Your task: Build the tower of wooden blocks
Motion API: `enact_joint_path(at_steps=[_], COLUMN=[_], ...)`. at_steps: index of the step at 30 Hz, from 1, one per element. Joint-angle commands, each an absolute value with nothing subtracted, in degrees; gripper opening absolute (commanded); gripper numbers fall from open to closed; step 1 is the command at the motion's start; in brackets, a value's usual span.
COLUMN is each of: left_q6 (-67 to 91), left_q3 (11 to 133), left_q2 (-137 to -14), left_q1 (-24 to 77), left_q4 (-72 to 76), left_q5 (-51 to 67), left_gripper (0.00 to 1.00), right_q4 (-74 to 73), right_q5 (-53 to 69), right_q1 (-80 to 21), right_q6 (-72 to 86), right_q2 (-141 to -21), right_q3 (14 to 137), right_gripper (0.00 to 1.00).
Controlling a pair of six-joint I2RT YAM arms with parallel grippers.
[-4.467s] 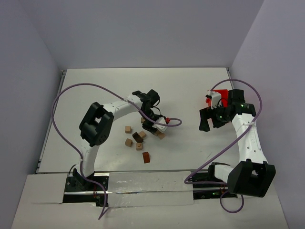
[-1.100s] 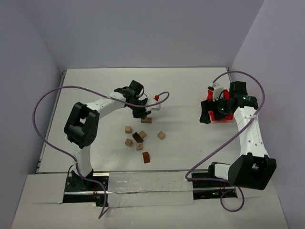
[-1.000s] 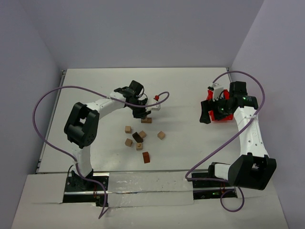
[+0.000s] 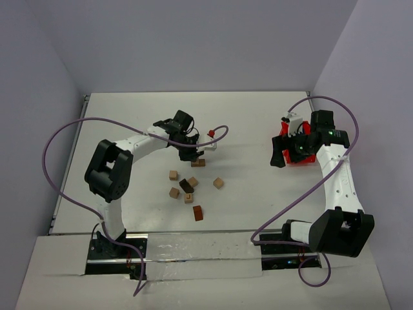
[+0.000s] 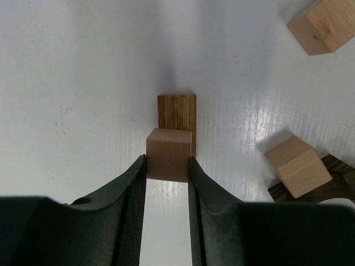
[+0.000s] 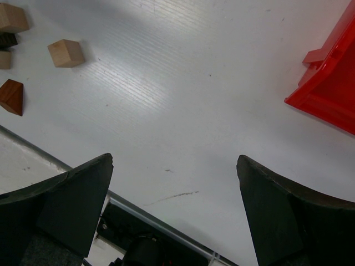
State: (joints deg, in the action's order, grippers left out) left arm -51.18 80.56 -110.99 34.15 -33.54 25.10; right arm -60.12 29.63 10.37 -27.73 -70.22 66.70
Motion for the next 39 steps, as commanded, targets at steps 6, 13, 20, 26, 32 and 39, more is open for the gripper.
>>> enact_joint_path(at_steps=[6,13,20,26,32,39], left_q6=[-50.4,-50.0,-49.9,-48.1,-40.8,-30.0], left_q3=[79.4,79.2,79.9,86.2,95.2,87.9], left_q2=[-107.8,-108.1,-108.2,-106.9,-100.7,-86.8], left_q1=[34.5,34.5,34.5,34.1,32.3,26.4], left_q4=[-32.9,-32.8,-33.3,-37.2,-42.1,-39.1], left_q5=[24.9,24.7,24.8,26.9,30.2,31.0], left_gripper=[0.23,0.28,0.51,0.68,0.74,0.75], right_q4=[-60.3,-60.4,-60.6,-60.0,-56.5,-49.7], right_q5=[30.6,30.4,30.7,29.3,26.9,23.0], right_q1=[10.1,10.1,9.8,6.4,-1.2,-15.6], right_q6=[-27.2,-27.2,-27.6,-28.6,-28.0,-22.4], right_q2=[-70.1,-69.9,-69.9,-70.6,-73.9,-81.2], right_q3=[67.9,67.7,68.3,68.8,68.6,68.3], right_gripper=[1.0,1.0,1.0,1.0,1.0,0.98])
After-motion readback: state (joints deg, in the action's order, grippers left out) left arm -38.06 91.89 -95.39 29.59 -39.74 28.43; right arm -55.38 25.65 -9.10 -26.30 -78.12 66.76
